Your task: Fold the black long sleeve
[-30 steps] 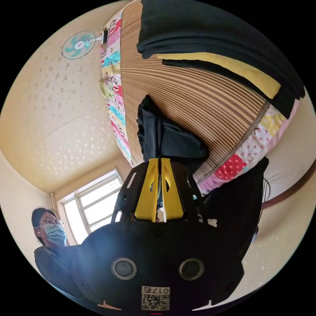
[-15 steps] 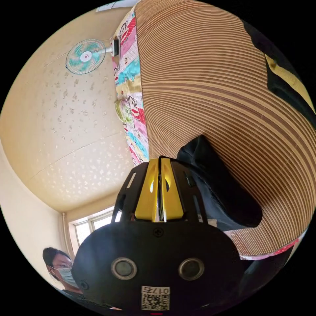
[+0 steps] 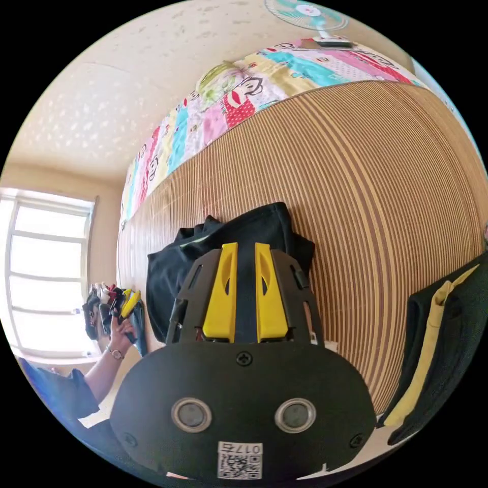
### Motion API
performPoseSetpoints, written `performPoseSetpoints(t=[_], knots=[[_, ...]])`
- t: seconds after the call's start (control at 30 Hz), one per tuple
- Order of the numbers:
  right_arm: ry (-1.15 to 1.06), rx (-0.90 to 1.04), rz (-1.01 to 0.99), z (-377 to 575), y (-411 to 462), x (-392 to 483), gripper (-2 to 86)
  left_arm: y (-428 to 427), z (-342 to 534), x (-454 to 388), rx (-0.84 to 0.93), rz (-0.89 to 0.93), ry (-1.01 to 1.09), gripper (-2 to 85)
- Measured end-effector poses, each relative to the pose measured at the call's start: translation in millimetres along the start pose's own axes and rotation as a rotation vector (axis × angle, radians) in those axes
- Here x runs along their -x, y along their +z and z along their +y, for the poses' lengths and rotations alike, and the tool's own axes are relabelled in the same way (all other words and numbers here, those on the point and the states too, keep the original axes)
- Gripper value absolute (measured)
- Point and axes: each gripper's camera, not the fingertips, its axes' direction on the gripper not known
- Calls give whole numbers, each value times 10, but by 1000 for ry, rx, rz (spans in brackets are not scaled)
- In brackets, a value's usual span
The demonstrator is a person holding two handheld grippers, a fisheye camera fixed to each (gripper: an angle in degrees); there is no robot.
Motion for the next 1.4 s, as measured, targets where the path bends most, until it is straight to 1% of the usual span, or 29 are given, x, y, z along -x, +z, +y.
performPoseSetpoints(t=[0.07,0.13,0.17,0.2,0.27,0.3,0.33,0.37,0.4,0.43,0.5,0.53,0.57,0.63,0.67,0.7,0.77,0.83,0.9,0.97,1.03,1.07,1.13,1.23,1.37,1.4], knots=[[-96,61,55,92,232,170,68,65,291,106,59,-92,5,110],[-170,122,146,105,522,298,59,156,460,194,113,-100,-1,112],[-180,127,155,88,566,323,56,198,555,239,129,-101,-10,112],[-205,119,143,34,605,403,49,210,598,256,131,-101,-13,112],[-280,112,40,-61,635,608,40,240,726,301,130,-106,-14,113],[-330,158,-48,-129,740,776,35,249,750,316,130,-106,-17,113],[-373,265,-142,-196,951,936,30,261,790,355,126,-98,-27,113],[-392,340,-188,-233,1091,1009,27,264,824,399,117,-88,-42,114],[-408,460,-219,-301,1370,1130,23,264,837,420,114,-85,-49,114],[-396,493,-132,-377,1588,1204,18,257,855,455,110,-85,-59,114],[-368,435,3,-534,1758,1206,13,224,873,487,100,-87,-66,115],[-280,398,22,-670,1820,1094,11,187,883,504,90,-86,-67,115],[-212,381,6,-733,1835,1007,10,145,898,527,77,-82,-70,121],[35,294,-136,-806,1812,728,12,84,935,585,53,-49,-88,133],[65,253,-137,-787,1761,719,13,55,969,645,38,-11,-107,141],[63,190,-133,-730,1645,782,17,46,988,682,34,13,-118,144],[-17,160,-127,-603,1522,989,25,58,1066,833,34,98,-159,162],[-125,221,-92,-368,1518,1314,41,137,1103,895,80,119,-156,167],[-184,285,-80,-187,1591,1555,57,232,1129,910,133,119,-135,166],[-246,351,-106,-18,1709,1825,74,327,1155,940,172,121,-137,137],[-305,460,-110,150,1928,2202,100,361,1169,1016,185,101,-184,107],[-321,481,-106,185,1982,2303,107,381,1177,1071,193,122,-205,93],[-393,569,-30,293,2223,2724,135,360,1200,1096,184,153,-207,59],[-448,687,122,379,2565,3156,169,250,1232,892,157,167,-105,51],[-528,737,316,454,2858,3541,189,134,1301,450,121,138,13,49],[-566,751,416,491,2953,3629,194,125,1312,388,112,137,26,48]])
